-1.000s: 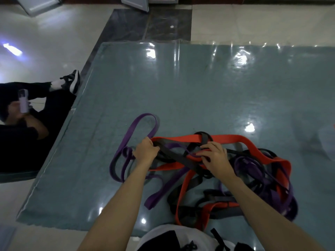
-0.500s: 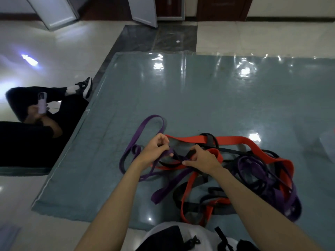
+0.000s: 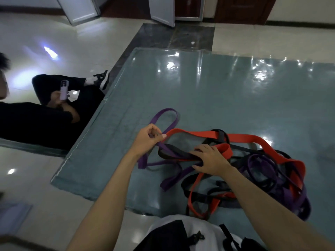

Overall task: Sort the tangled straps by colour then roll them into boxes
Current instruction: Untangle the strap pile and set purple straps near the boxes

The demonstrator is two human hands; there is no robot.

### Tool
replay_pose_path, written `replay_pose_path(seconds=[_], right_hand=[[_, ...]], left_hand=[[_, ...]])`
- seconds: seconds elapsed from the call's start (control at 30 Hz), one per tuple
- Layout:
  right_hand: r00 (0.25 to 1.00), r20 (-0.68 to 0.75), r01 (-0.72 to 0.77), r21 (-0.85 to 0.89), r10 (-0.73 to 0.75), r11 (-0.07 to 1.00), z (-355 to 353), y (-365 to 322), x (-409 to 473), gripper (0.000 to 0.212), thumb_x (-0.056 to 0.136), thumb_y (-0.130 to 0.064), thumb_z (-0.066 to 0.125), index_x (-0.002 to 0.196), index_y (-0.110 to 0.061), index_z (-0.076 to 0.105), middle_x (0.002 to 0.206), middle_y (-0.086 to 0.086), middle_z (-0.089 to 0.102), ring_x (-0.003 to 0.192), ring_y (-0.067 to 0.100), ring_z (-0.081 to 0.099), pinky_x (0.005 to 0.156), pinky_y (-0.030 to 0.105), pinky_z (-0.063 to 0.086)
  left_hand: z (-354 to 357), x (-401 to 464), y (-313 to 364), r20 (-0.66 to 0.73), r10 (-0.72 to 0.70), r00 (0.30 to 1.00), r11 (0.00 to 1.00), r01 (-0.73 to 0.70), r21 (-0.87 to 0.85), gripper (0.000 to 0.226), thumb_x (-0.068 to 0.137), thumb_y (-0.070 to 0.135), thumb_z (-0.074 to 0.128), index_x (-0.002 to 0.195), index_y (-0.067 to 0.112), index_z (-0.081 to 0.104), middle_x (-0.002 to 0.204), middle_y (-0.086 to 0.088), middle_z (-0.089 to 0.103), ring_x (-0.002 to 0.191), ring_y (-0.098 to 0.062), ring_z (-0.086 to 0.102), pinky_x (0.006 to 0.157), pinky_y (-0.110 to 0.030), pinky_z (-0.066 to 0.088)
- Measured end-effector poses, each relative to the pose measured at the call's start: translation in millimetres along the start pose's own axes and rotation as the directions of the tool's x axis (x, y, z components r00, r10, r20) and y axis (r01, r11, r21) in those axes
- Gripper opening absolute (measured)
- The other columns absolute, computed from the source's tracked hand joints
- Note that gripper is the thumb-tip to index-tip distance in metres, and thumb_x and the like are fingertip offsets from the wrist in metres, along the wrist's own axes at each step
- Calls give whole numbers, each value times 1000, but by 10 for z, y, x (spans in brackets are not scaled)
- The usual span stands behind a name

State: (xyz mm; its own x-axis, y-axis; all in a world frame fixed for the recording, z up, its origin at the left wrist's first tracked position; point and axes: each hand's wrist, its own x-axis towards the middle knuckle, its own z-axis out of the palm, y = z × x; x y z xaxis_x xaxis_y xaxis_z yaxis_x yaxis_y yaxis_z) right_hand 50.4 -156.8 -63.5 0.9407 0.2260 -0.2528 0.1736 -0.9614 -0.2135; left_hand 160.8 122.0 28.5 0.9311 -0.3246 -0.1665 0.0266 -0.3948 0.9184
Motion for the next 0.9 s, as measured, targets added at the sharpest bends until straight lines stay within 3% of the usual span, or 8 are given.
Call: replay_pose_path(seconds=[0.17, 0.27, 0.4, 0.57, 0.67, 0.73, 0.8, 0.9], right_hand=[[973, -136, -170, 134, 188, 976, 107, -76, 10, 35, 94, -15, 58, 129, -20, 63, 120, 5, 65, 103, 34, 69, 77, 46, 57], [836, -280, -330, 432, 472, 840, -2, 15, -23, 30, 92, -12, 61, 121, -21, 57, 108, 5, 70, 93, 32, 68, 75, 44, 57], [630, -183, -483, 669, 755, 565, -199, 255, -70, 22, 91, -8, 65, 105, -16, 49, 99, 7, 63, 87, 31, 61, 71, 36, 42], [543, -67, -623, 636, 837, 455, -269, 478, -188, 16, 89, -4, 57, 94, -19, 58, 102, 8, 67, 85, 29, 58, 74, 35, 42], [585, -135, -633, 540, 800, 555, -250, 452, -211, 20, 85, -2, 62, 88, -21, 63, 110, 8, 63, 96, 31, 58, 81, 42, 49], [671, -208, -644, 311, 712, 699, -176, 409, -182, 20, 81, -9, 72, 90, -26, 71, 120, 7, 59, 119, 34, 52, 96, 52, 44], [786, -272, -553, 92, 555, 828, -104, 363, -106, 22, 74, -16, 80, 93, -27, 77, 128, 8, 59, 130, 35, 47, 101, 57, 38], [901, -313, -331, -47, 301, 942, -83, 229, 57, 16, 78, -19, 77, 94, -21, 81, 121, 6, 62, 122, 33, 54, 94, 52, 41]], left_hand=[[-103, -95, -5, -52, 22, 998, 1000, -22, 5, 19, 87, 10, 82, 97, 2, 68, 71, 0, 57, 58, -3, 53, 60, -16, 44], [-224, -144, -79, -80, 36, 996, 997, -30, 70, 20, 84, 9, 85, 96, 4, 70, 78, -6, 61, 71, -10, 58, 70, -23, 50], [-371, -163, -239, -196, 3, 981, 996, 14, 86, 15, 84, 7, 84, 90, 7, 71, 78, -2, 64, 73, -13, 60, 72, -31, 50], [-562, -147, -325, -398, -94, 913, 995, 74, -65, 15, 94, 3, 71, 87, 17, 70, 82, 4, 65, 71, -14, 58, 63, -27, 45], [-698, -132, -324, -561, -168, 811, 979, 71, -190, 22, 93, 8, 70, 83, 27, 68, 86, 3, 66, 71, -16, 59, 57, -28, 46], [-755, -87, -408, -592, -180, 785, 981, 102, -163, 22, 93, 9, 70, 83, 29, 66, 90, 0, 67, 77, -19, 61, 62, -34, 49], [-728, -32, -518, -503, -180, 845, 980, 196, -21, 20, 92, 12, 70, 85, 31, 65, 95, 0, 69, 84, -24, 65, 74, -39, 52], [-481, 41, -662, -214, -290, 933, 929, 328, 172, 14, 91, 20, 74, 104, 20, 66, 97, -1, 67, 83, -30, 65, 79, -39, 52]])
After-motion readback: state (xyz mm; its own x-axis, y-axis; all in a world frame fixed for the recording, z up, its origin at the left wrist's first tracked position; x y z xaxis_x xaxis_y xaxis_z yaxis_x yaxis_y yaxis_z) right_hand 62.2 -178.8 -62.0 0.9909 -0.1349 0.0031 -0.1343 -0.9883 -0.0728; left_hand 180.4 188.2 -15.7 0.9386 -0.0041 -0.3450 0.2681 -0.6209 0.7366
